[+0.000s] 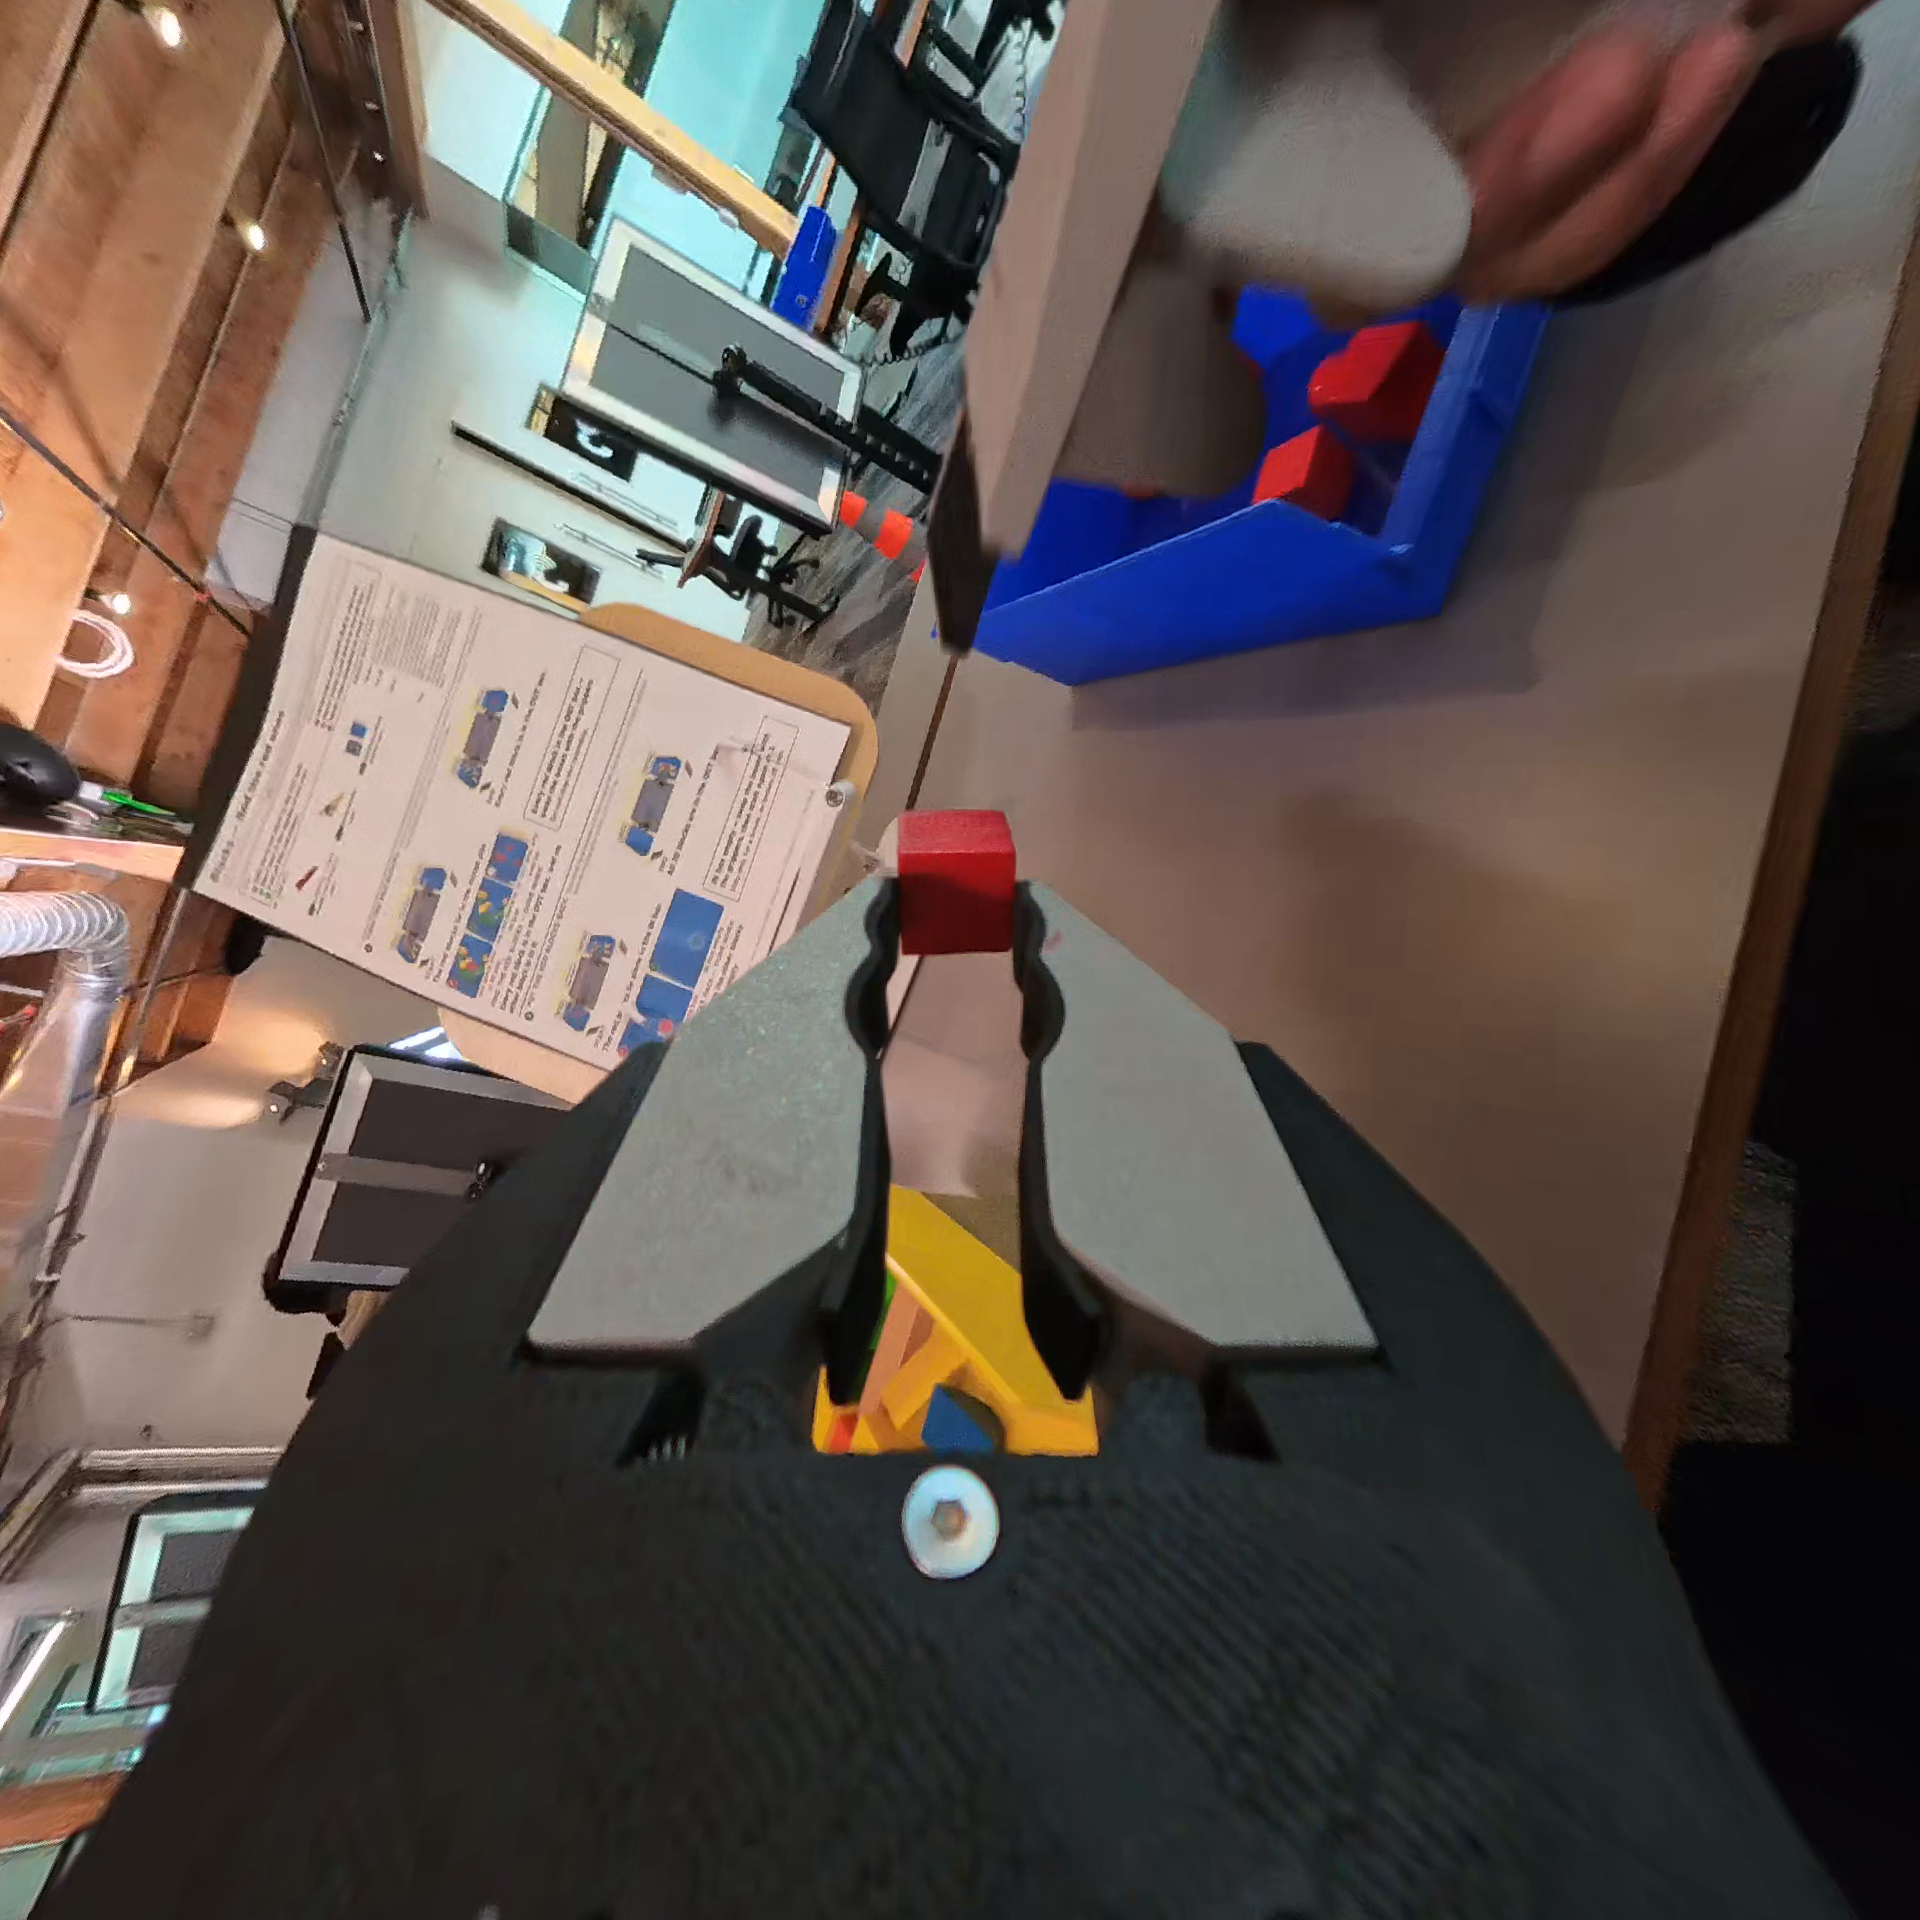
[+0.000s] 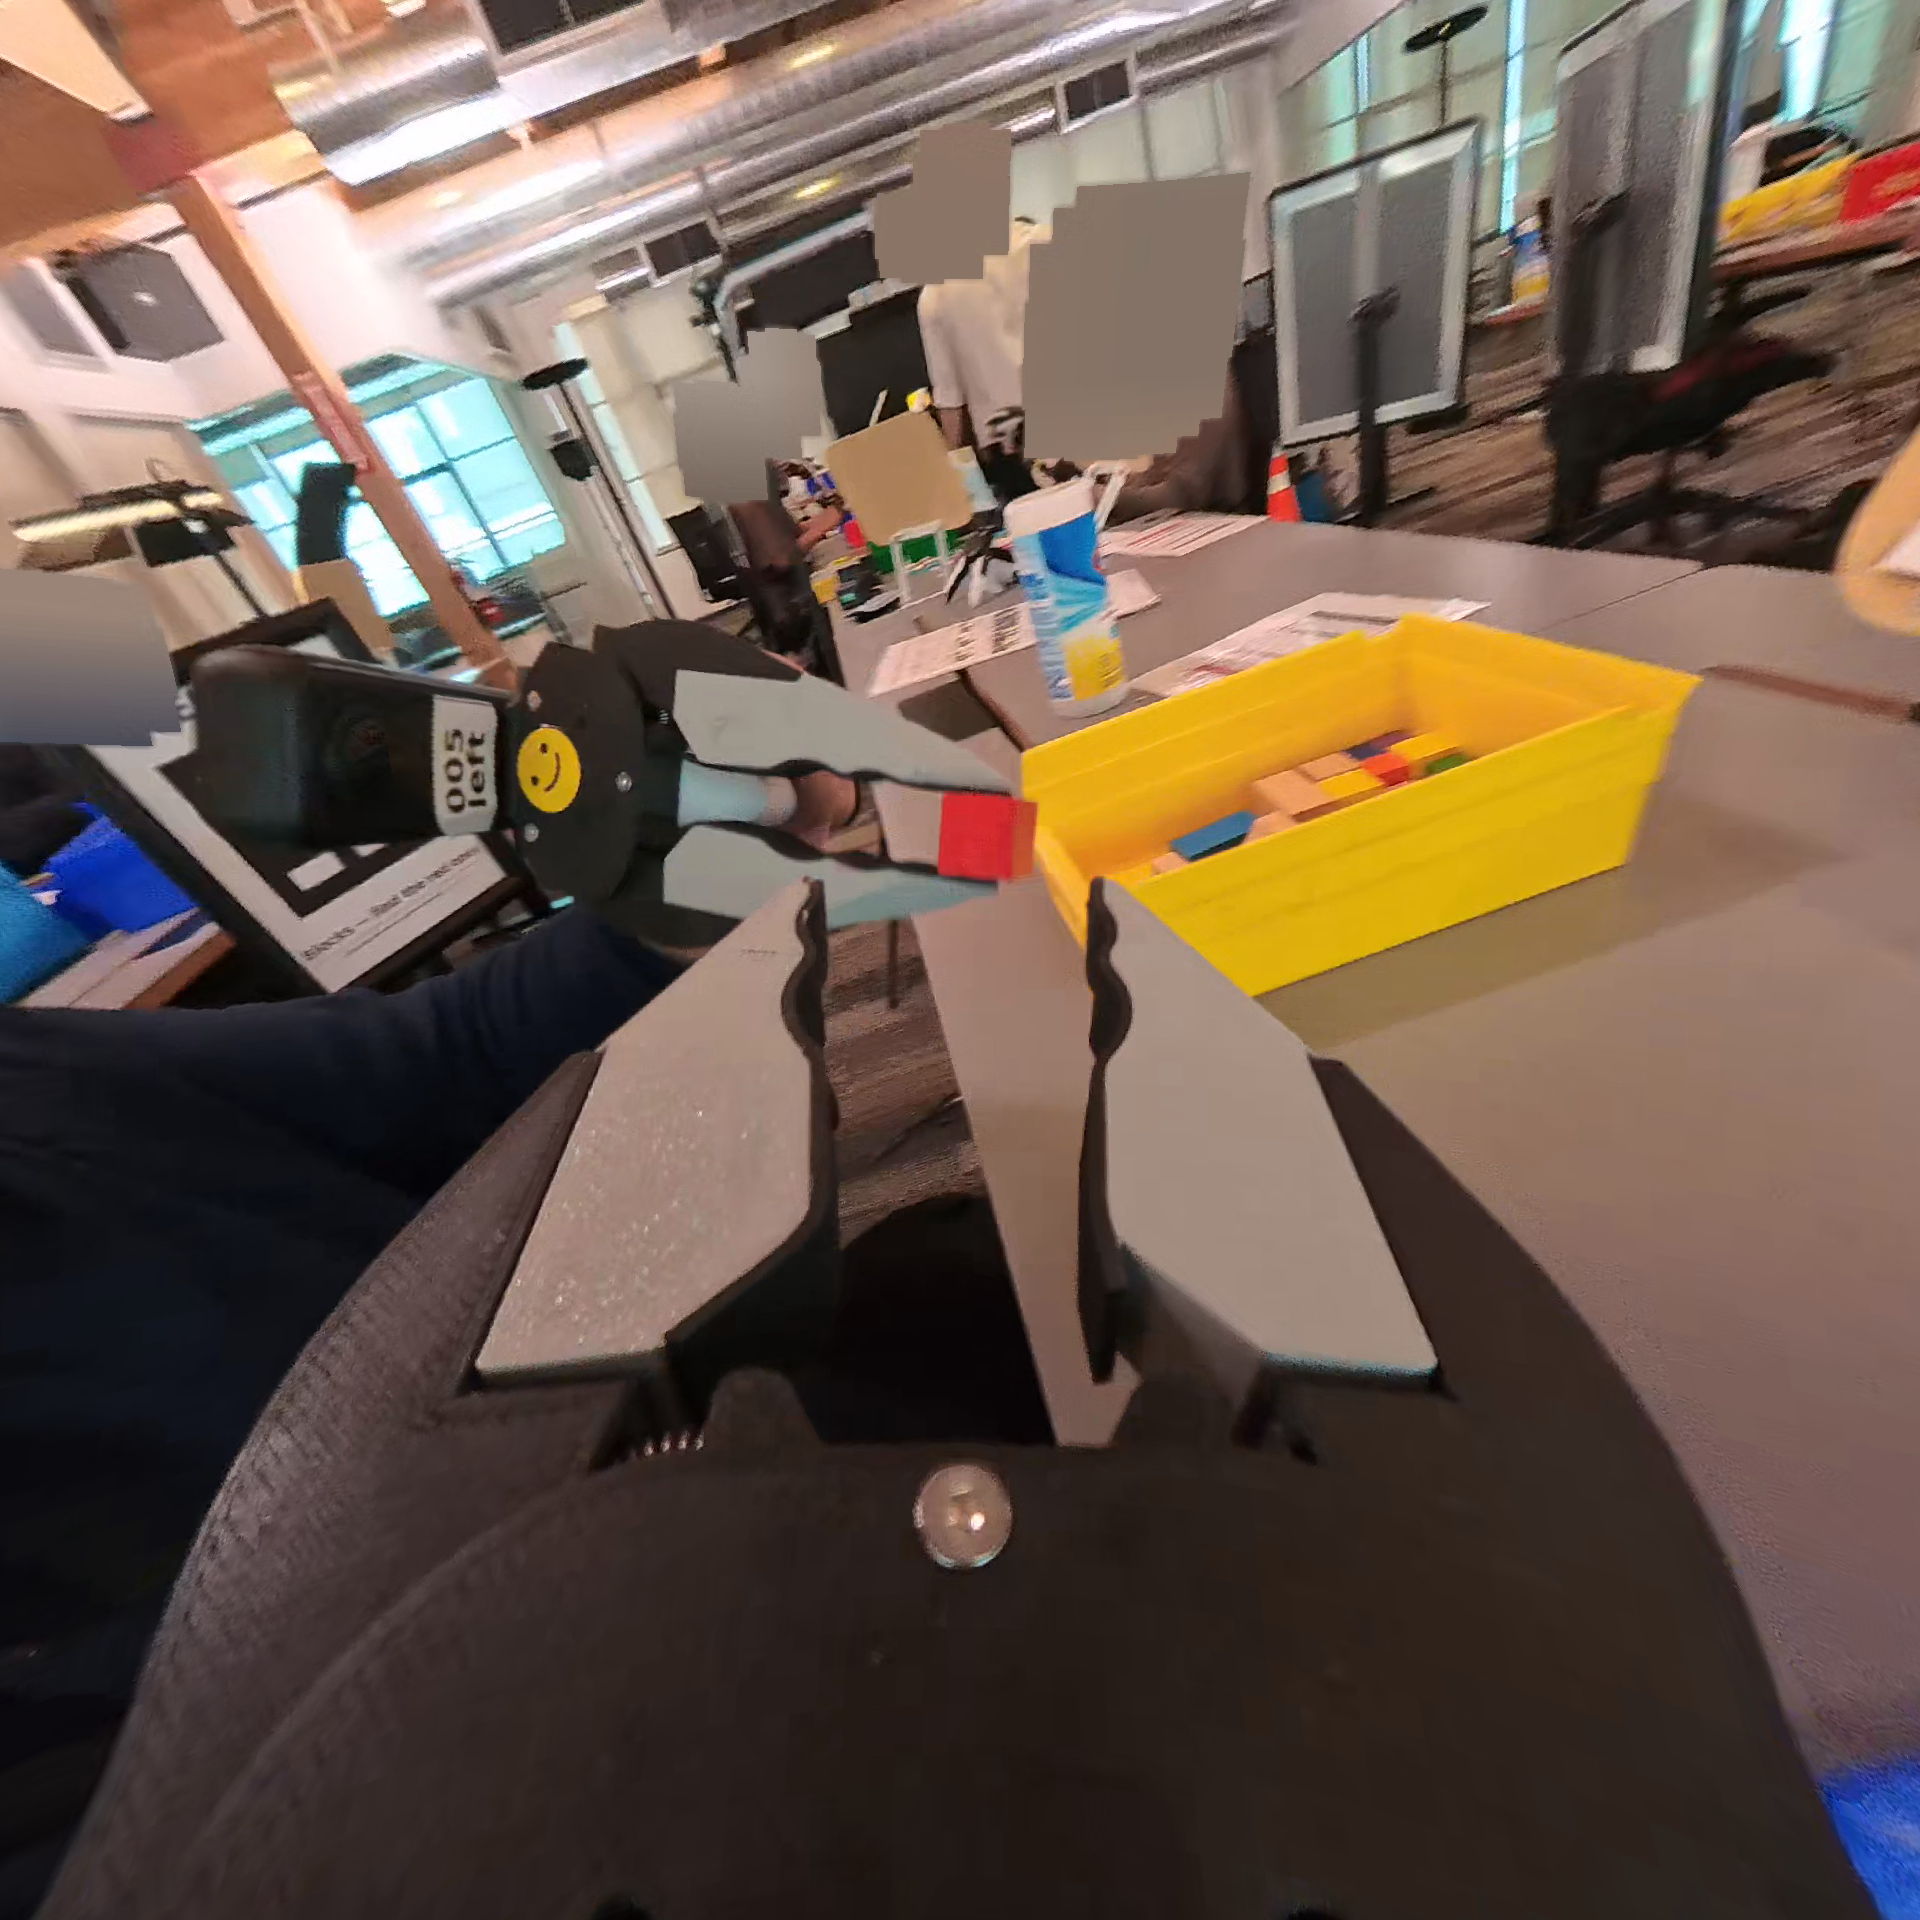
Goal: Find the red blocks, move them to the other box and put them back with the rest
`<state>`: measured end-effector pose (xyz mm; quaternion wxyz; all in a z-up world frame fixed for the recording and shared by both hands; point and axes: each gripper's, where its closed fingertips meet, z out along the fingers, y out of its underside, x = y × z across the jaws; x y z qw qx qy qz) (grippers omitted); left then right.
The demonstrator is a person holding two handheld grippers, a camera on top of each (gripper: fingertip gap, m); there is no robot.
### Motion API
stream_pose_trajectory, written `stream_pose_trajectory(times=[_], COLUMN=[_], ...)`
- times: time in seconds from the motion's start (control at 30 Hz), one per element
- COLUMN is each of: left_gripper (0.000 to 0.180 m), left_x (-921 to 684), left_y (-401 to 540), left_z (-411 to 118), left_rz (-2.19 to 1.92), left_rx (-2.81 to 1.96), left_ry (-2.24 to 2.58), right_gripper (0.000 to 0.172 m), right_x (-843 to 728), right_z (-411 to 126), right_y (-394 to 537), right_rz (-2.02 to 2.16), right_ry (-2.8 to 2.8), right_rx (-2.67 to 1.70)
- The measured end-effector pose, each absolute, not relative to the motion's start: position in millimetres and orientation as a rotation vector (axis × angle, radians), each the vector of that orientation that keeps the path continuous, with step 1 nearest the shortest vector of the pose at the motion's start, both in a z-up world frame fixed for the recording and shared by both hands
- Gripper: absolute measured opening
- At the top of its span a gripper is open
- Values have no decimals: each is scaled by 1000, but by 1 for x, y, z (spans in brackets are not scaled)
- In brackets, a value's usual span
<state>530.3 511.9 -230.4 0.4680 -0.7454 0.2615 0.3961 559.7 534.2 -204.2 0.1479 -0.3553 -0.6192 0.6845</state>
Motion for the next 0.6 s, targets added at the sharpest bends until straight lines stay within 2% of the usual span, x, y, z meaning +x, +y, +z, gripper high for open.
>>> stream_pose_trajectory(times=[0.23,0.3,0.5,0.53,0.57,0.6], left_gripper=[19,19,19,16,0,0], left_x=[550,550,541,540,541,540], left_y=[527,530,535,533,531,528], left_z=[-241,-243,-246,-246,-246,-248], left_rz=[1013,1038,1028,999,949,895], left_rx=[-1799,-1800,-1782,-1779,-1782,-1785], left_ry=[696,697,590,551,511,468], right_gripper=[43,30,18,18,18,18], right_x=[547,541,534,534,534,535], right_z=[-226,-238,-243,-242,-239,-233], right_y=[512,514,525,530,537,546], right_rz=[1859,1775,1646,1609,1573,1539], right_ry=[-1835,-1875,-1866,-1854,-1827,-1789], right_rx=[-1044,-1070,-1062,-1060,-1056,-1052])
